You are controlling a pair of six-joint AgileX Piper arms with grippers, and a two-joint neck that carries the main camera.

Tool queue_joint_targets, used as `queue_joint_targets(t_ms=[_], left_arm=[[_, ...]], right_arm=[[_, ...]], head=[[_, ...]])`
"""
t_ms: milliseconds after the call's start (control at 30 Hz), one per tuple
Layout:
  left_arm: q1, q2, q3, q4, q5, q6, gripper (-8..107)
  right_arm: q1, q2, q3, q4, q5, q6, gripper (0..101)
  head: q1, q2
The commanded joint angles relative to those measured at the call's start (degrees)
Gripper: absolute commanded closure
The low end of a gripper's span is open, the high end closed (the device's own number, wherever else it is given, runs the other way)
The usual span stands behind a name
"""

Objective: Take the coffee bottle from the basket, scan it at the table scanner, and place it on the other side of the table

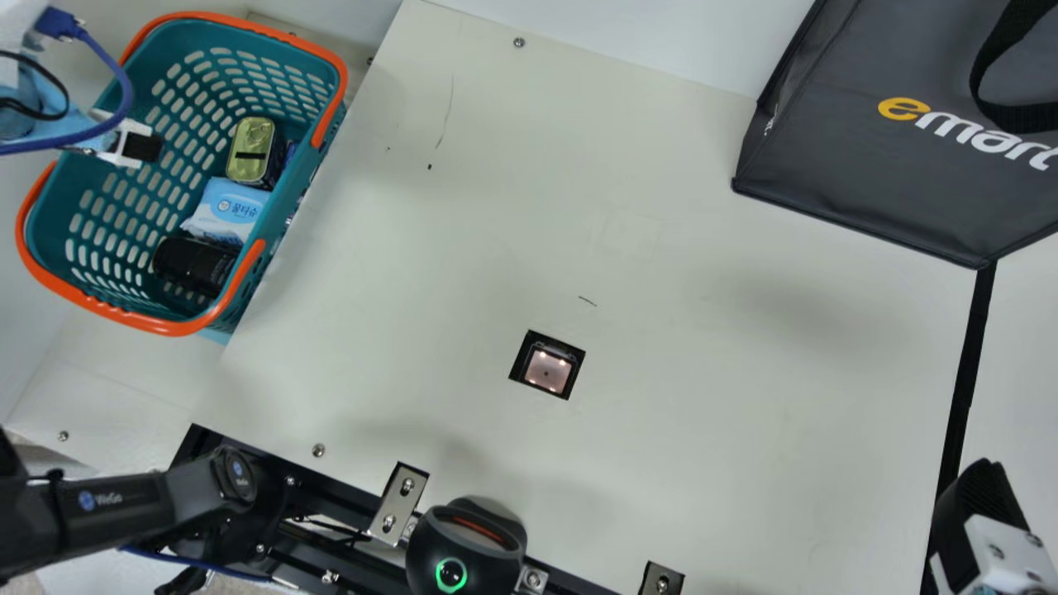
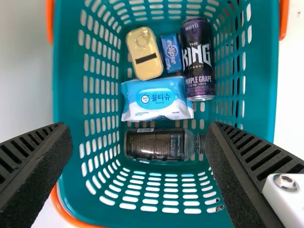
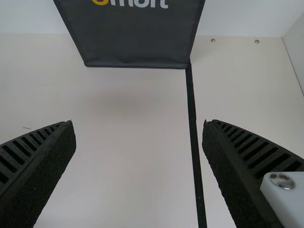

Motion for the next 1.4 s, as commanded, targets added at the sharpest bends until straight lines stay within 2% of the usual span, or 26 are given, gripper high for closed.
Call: queue_joint_targets(t_ms=[0, 567, 1033, 1367], left_arm=[[-0.29, 1.81, -0.25, 0.15, -0.14, 0.60, 9], [-3.60, 12.38, -0.67, 2.54, -5.00, 3.30, 9], [-5.28, 16.68, 0.85, 4.13, -9.45, 3.32, 9], [-3.92, 17.09, 2.74, 2.81, -10.03, 12.16, 9]], right_arm=[[0.00, 0.00, 0.00, 0.00, 0.00, 0.00, 6], [0.00, 0.00, 0.00, 0.00, 0.00, 0.00, 6], [0.00, 0.00, 0.00, 0.00, 0.12, 0.00, 6], [0.00, 0.00, 0.00, 0.00, 0.12, 0.00, 6]], head=[[-1.57, 0.14], [-1.57, 0.14], [-1.57, 0.14], [-1.57, 0.14]])
